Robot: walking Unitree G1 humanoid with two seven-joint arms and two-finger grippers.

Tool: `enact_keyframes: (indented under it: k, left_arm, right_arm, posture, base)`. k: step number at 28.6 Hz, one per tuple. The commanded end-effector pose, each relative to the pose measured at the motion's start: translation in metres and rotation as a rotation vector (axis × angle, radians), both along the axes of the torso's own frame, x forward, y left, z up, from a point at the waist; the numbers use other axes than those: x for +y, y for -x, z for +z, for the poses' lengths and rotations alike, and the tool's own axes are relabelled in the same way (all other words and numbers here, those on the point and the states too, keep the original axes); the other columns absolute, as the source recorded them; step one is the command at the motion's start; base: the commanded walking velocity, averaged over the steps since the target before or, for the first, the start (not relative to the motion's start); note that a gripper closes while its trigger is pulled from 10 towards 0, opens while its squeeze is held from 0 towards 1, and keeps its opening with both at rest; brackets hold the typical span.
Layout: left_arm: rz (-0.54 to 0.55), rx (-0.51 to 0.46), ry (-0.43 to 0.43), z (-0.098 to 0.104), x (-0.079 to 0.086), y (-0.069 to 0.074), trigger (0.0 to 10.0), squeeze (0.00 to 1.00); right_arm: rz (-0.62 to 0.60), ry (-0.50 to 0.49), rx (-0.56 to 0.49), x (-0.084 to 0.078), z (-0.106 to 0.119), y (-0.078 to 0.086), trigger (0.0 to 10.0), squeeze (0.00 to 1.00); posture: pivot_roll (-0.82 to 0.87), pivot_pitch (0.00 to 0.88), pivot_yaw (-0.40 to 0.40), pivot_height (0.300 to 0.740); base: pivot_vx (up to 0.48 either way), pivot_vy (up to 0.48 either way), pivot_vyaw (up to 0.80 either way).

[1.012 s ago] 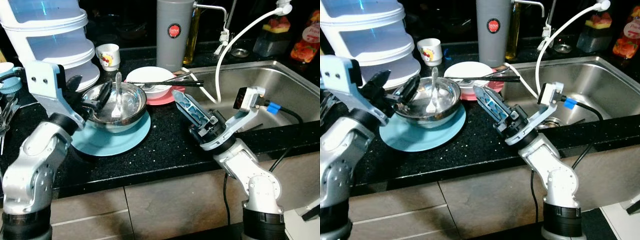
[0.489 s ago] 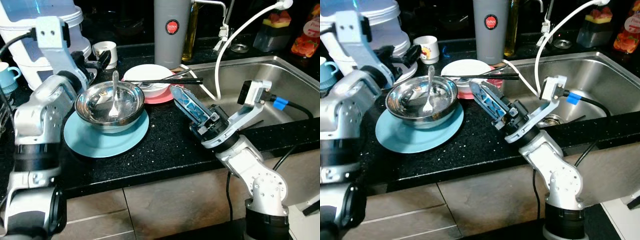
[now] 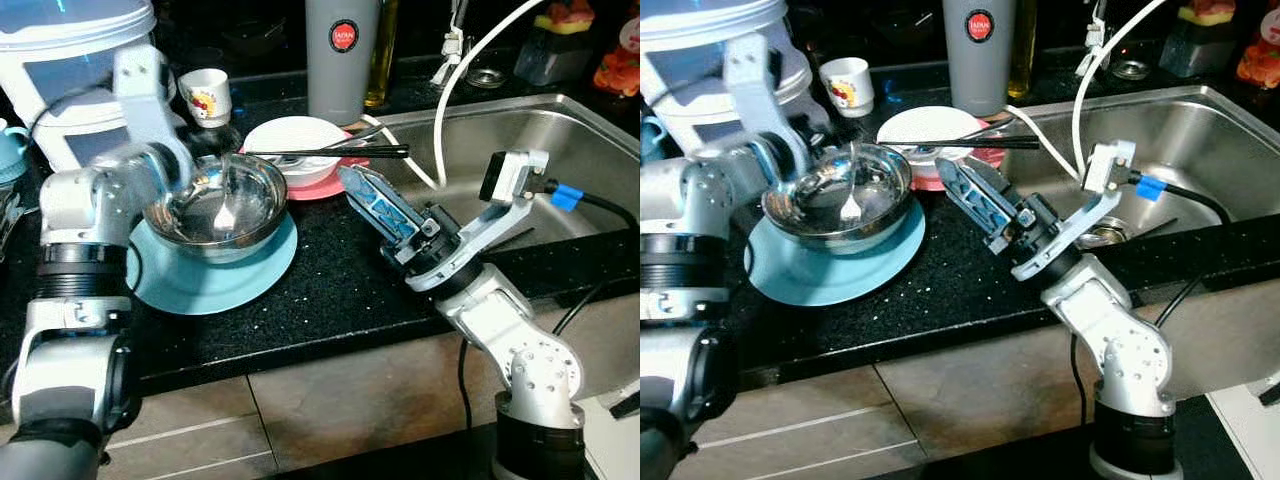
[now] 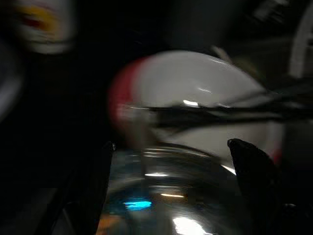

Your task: Kitchen organization

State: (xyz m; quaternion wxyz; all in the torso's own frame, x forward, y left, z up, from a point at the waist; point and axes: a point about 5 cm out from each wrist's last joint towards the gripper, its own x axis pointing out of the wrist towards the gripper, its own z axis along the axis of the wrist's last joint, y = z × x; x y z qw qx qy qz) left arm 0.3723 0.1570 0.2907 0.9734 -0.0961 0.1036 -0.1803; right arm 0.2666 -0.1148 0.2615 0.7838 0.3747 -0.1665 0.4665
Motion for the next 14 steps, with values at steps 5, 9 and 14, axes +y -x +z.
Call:
enact_keyframes:
  k: [5, 9, 14]
  left_arm:
    - [-0.100, 0.029, -0.013, 0.010, -0.018, 0.011, 10.0, 0.00]
    - [-0.148, 0.071, -0.037, 0.007, -0.026, 0.019, 10.0, 0.00]
    - [-0.124, 0.104, -0.077, 0.001, -0.024, 0.024, 10.0, 0.00]
  right_arm:
    - [0.010, 0.026, -0.009, 0.005, 0.002, 0.001, 10.0, 0.00]
    - [0.002, 0.032, -0.007, 0.005, 0.001, 0.000, 10.0, 0.00]
    - [-0.005, 0.036, -0.004, 0.005, 0.000, 0.000, 10.0, 0.00]
  posture:
    - [0.07, 0.062, 0.081, 0.740]
    - [0.08, 0.060, 0.085, 0.740]
    - [0.08, 0.057, 0.092, 0.740]
  base:
    - [0.000, 0.000, 0.00]
    - [0.000, 0.000, 0.00]
    - [0.000, 0.000, 0.00]
